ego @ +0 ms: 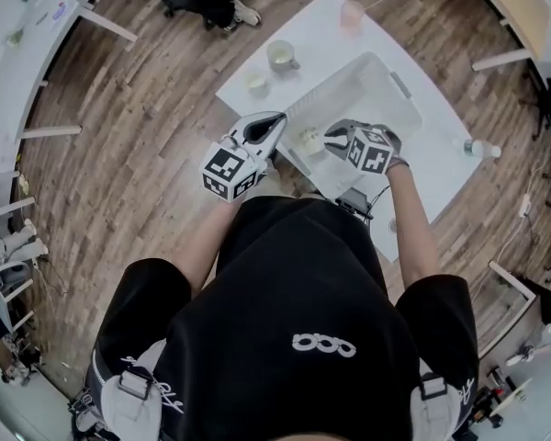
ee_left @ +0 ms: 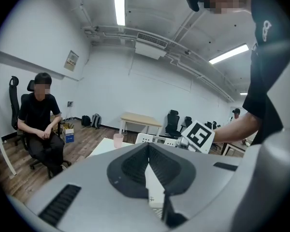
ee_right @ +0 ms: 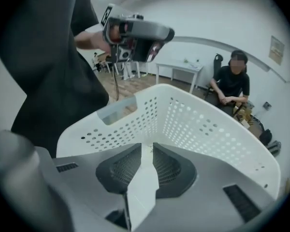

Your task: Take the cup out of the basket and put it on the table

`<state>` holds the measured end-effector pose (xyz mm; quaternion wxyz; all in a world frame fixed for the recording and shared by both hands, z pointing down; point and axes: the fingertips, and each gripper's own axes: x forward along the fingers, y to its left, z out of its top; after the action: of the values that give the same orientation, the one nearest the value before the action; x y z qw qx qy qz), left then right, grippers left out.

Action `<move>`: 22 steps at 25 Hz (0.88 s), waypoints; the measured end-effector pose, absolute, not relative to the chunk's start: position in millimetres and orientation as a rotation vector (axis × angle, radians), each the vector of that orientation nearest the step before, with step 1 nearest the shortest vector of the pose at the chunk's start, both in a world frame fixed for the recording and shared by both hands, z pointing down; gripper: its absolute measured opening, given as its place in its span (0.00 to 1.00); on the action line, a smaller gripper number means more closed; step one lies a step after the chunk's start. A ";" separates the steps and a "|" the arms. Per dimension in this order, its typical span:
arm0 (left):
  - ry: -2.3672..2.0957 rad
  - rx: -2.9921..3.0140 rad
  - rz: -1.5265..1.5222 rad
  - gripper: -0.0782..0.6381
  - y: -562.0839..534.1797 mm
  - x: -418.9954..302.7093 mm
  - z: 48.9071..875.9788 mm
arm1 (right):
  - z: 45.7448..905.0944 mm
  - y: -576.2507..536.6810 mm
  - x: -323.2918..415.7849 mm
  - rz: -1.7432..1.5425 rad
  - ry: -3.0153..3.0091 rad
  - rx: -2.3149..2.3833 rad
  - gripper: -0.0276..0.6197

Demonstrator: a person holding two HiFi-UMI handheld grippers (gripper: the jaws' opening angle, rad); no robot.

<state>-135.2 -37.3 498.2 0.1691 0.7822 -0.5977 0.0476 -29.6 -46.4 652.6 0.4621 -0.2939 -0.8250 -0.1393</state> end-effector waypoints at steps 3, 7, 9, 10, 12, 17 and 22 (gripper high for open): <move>-1.710 2.199 0.137 0.12 -35.4 -141.3 501.4 | 684.3 -44.1 -32.0 -0.422 -1.915 -0.802 0.29; -1.715 2.165 0.142 0.12 -30.8 -148.2 512.2 | 711.8 -38.7 -44.2 -0.455 -1.874 -0.870 0.44; -1.712 2.152 0.151 0.12 -28.4 -150.5 520.1 | 726.7 -35.7 -47.4 -0.490 -1.835 -0.912 0.49; -1.710 2.145 0.154 0.12 -27.6 -151.8 522.9 | 731.9 -33.8 -48.8 -0.509 -1.816 -0.937 0.51; -1.707 2.134 0.154 0.12 -26.9 -154.7 525.9 | 736.7 -29.6 -52.0 -0.537 -1.793 -0.979 0.55; -1.700 2.114 0.161 0.12 -30.7 -157.0 532.9 | 760.4 -26.4 -52.5 -0.533 -1.774 -1.018 0.62; -1.694 2.103 0.170 0.12 -36.1 -160.1 537.8 | 775.7 -29.6 -59.7 -0.501 -1.757 -1.034 0.64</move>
<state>-160.1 -36.1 537.8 0.2164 0.7588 -0.6113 0.0614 -59.7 -29.6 775.7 0.4979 -0.4271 -0.7258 -0.2070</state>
